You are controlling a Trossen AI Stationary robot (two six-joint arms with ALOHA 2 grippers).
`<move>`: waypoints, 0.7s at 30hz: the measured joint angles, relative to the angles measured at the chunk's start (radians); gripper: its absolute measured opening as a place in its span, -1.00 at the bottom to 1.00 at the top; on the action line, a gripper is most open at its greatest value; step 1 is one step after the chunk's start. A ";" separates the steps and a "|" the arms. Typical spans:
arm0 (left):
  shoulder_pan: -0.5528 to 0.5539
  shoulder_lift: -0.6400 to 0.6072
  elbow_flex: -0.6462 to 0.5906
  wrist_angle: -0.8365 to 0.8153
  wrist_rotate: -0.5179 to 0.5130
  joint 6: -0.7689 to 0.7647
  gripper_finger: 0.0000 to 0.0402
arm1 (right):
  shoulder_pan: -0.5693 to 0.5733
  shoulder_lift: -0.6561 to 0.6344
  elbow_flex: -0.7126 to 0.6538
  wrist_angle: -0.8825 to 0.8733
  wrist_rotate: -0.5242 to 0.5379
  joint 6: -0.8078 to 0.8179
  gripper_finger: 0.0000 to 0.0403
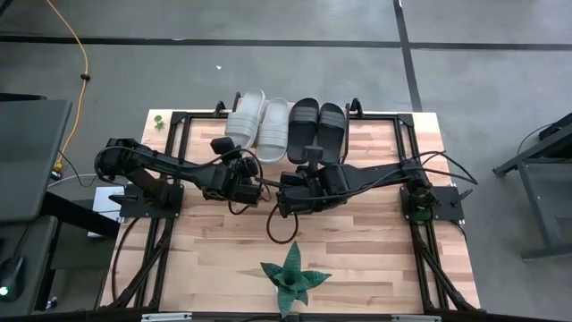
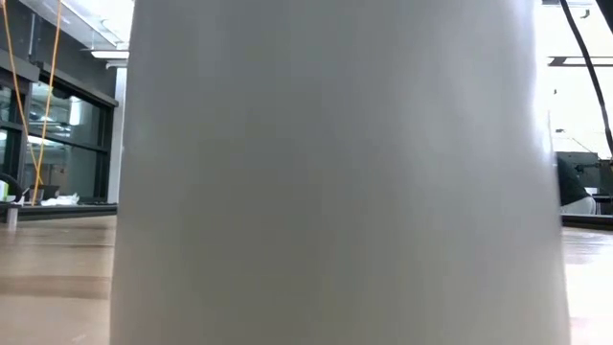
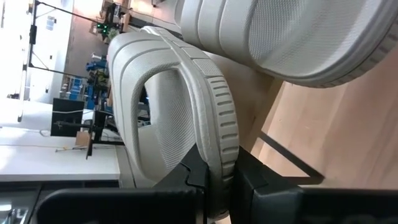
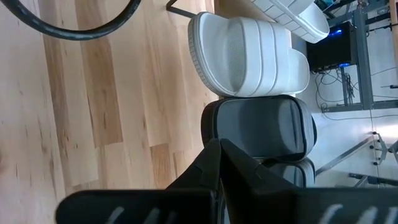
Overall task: Pick and place slides into the shelf
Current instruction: Put the gray slipper on the shelf
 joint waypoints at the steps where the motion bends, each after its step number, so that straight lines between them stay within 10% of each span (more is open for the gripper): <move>1: 0.000 0.000 0.000 0.001 0.005 0.000 -0.93 | 0.000 0.000 0.000 0.000 0.000 0.000 -1.00; 21: 0.000 0.000 0.000 0.001 0.027 0.010 -0.75 | 0.000 0.000 0.000 0.002 0.001 -0.015 -1.00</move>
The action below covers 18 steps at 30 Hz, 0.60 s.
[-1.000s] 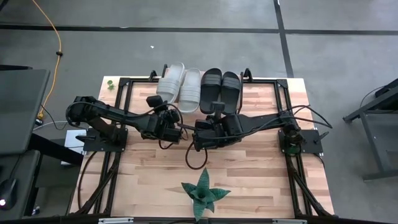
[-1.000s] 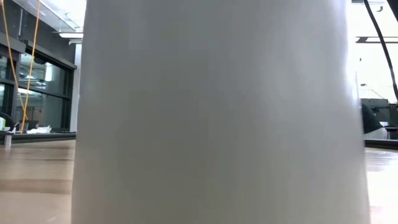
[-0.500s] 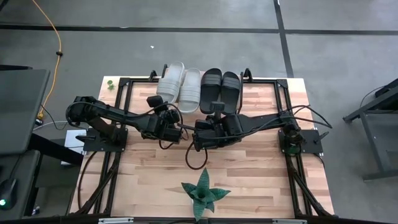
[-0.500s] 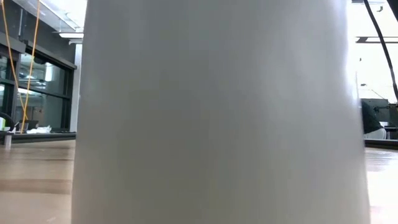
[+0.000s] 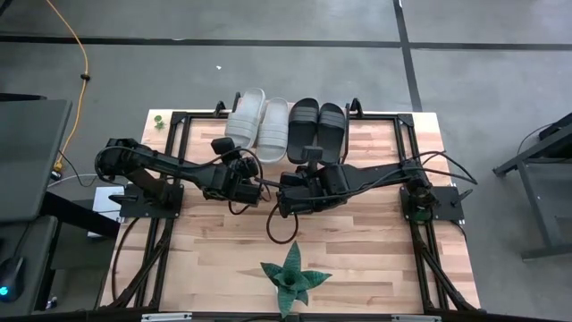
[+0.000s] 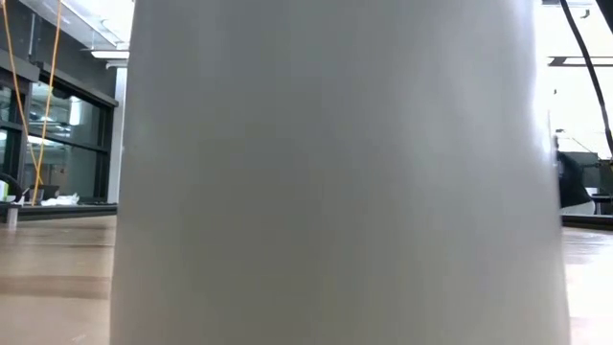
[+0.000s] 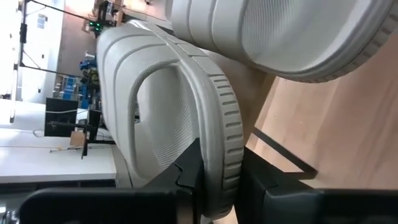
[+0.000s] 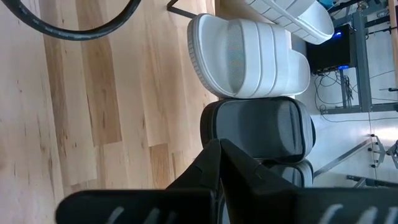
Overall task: Pick and place slides into the shelf
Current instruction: Put the gray slipper on the shelf
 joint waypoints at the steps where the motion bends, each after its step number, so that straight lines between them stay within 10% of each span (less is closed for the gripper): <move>1: 0.000 0.000 0.000 -0.001 0.006 0.000 -0.72 | 0.000 0.000 0.000 0.000 0.000 0.000 -1.00; 18: 0.000 0.000 0.035 -0.007 -0.028 -0.010 0.23 | 0.000 0.000 0.000 0.005 -0.007 0.001 -1.00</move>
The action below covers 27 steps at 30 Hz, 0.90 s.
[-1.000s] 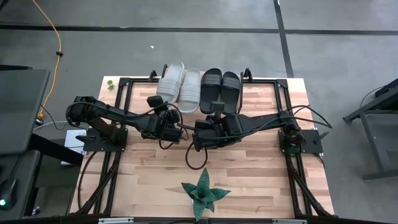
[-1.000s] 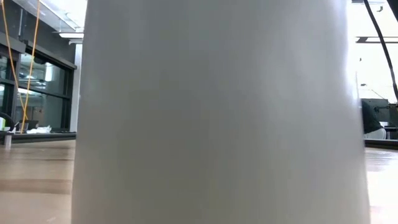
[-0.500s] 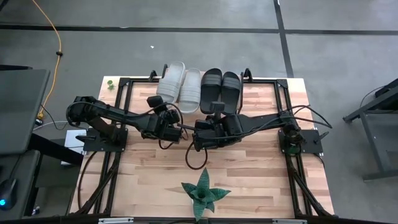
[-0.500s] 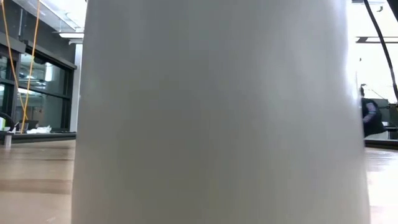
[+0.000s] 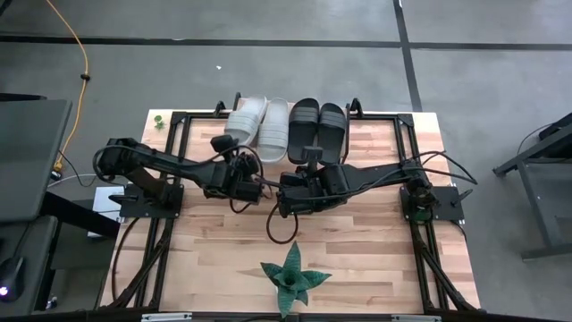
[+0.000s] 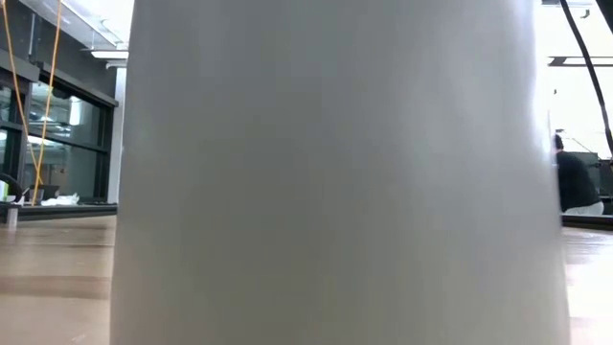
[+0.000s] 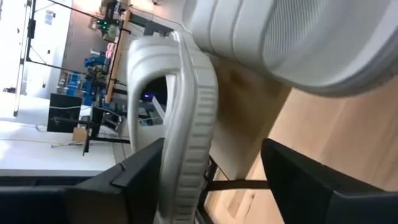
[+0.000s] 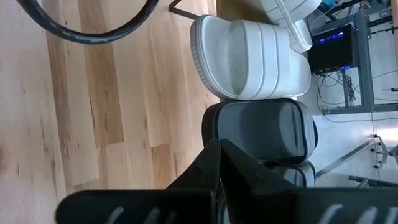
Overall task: Pick and place slides into the shelf
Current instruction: Put the gray slipper on the shelf
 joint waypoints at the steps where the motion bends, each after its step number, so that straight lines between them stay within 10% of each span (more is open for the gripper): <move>1: 0.000 0.000 0.011 -0.004 0.000 0.003 0.26 | 0.000 0.000 0.000 -0.003 0.000 0.000 -1.00; 27: -0.001 -0.006 0.196 -0.138 0.012 0.000 0.33 | 0.000 0.000 0.000 -0.011 -0.025 0.000 -1.00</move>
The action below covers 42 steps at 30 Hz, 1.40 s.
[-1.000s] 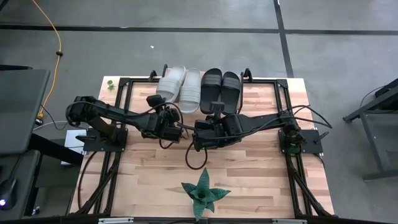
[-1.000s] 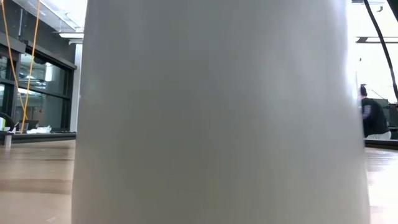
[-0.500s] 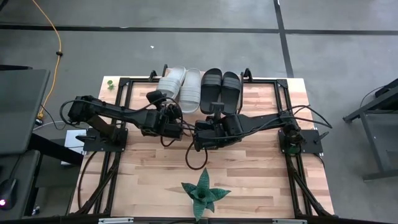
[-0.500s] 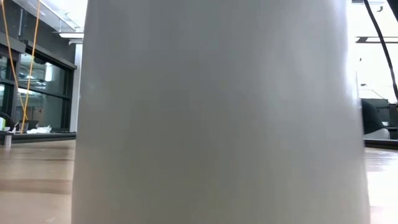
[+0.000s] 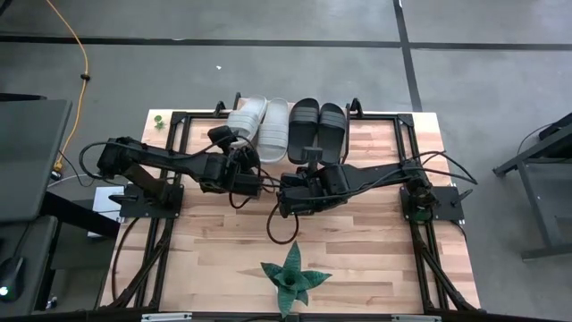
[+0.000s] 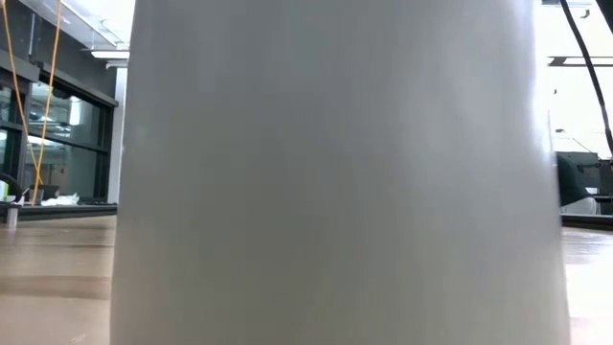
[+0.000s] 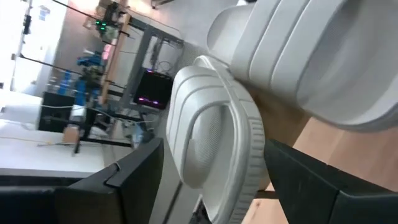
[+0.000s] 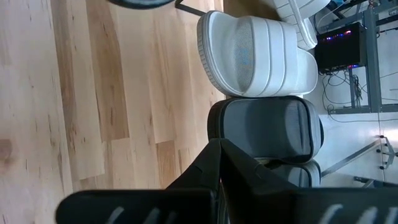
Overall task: Pick and place slides into the shelf
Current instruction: Put the gray slipper on the shelf
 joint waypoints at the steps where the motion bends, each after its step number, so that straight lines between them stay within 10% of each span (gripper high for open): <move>1: 0.000 0.000 0.011 0.001 0.012 0.000 0.33 | 0.000 0.000 0.000 0.000 0.000 0.000 -1.00; 16: 0.000 0.000 0.115 -0.051 -0.042 0.004 0.23 | 0.002 0.000 0.000 0.000 0.001 0.007 -1.00; 32: 0.115 0.000 0.126 -0.154 0.010 0.001 -0.92 | 0.003 0.000 0.000 0.000 -0.020 0.022 -1.00; 42: 0.137 0.000 0.126 -0.151 0.077 -0.018 -0.90 | 0.007 0.000 0.000 0.000 -0.019 0.025 -1.00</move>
